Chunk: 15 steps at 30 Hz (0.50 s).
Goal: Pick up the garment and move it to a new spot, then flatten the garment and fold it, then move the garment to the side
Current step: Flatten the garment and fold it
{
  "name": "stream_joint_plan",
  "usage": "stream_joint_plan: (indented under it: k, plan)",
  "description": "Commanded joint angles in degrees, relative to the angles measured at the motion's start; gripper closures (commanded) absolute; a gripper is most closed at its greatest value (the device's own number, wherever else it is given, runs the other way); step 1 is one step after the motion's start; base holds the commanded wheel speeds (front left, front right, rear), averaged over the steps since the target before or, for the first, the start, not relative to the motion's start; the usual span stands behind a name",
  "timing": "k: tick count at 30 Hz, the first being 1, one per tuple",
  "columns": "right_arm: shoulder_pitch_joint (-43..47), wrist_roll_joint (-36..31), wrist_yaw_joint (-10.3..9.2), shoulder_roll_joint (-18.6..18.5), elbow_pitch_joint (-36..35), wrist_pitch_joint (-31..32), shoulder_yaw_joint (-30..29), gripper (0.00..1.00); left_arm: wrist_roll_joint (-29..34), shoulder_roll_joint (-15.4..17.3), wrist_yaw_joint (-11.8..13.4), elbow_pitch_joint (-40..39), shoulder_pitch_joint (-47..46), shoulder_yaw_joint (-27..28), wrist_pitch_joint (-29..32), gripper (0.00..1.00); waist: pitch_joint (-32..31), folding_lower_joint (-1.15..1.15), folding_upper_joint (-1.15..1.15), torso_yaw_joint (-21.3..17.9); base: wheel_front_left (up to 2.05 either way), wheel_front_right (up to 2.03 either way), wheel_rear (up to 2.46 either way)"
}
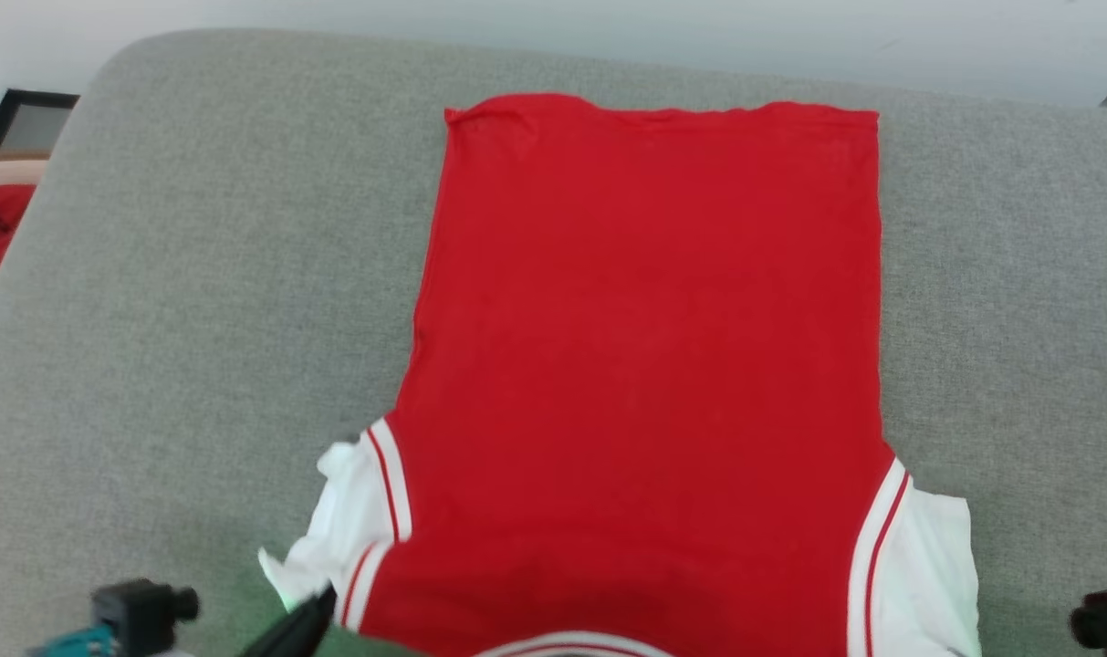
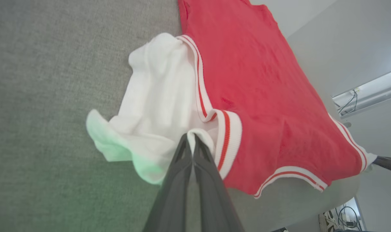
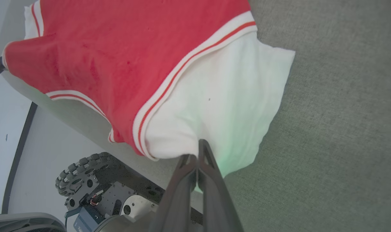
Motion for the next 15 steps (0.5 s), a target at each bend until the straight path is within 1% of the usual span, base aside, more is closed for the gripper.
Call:
stream_joint_plan:
  k: [1,5,8,10,12,15]
  plan:
    - [-0.7,0.7,-0.05,0.1,1.4,0.1,0.8,1.0,1.5,-0.8,0.1,1.7,-0.1,-1.2,0.5,1.0,-0.3,0.0,0.0,0.0,0.0,0.0,0.0]
    - [-3.3,1.2,-0.04,-2.4,6.5,0.2,4.0,1.0,3.6,-3.4,0.1,6.0,-2.5,-3.6,1.2,1.0,-0.4,0.0,0.0,0.0,0.0,0.0,0.0]
    - [-6.3,0.6,-0.04,-5.6,11.7,-0.7,7.7,1.0,3.9,-5.8,0.1,9.0,-3.9,-4.9,1.3,1.0,-0.4,0.0,0.0,0.0,0.0,0.0,0.0]
    - [-7.9,1.0,-0.05,-6.5,15.2,-1.9,9.4,1.0,4.4,-6.9,0.1,10.7,-5.0,-5.9,1.6,1.0,-0.5,0.0,0.0,0.2,0.0,0.0,0.0]
    - [-9.6,-0.4,-0.05,-8.2,18.1,-3.4,11.3,1.0,4.5,-7.9,0.1,12.2,-5.9,-6.7,1.5,1.0,-0.6,0.0,0.0,0.5,0.0,0.0,0.0]
    - [-11.0,-1.9,-0.05,-9.8,22.2,-5.5,14.6,1.0,4.9,-9.2,0.1,14.3,-7.2,-7.8,1.4,1.0,-0.8,0.0,0.0,0.9,0.0,0.0,0.0]
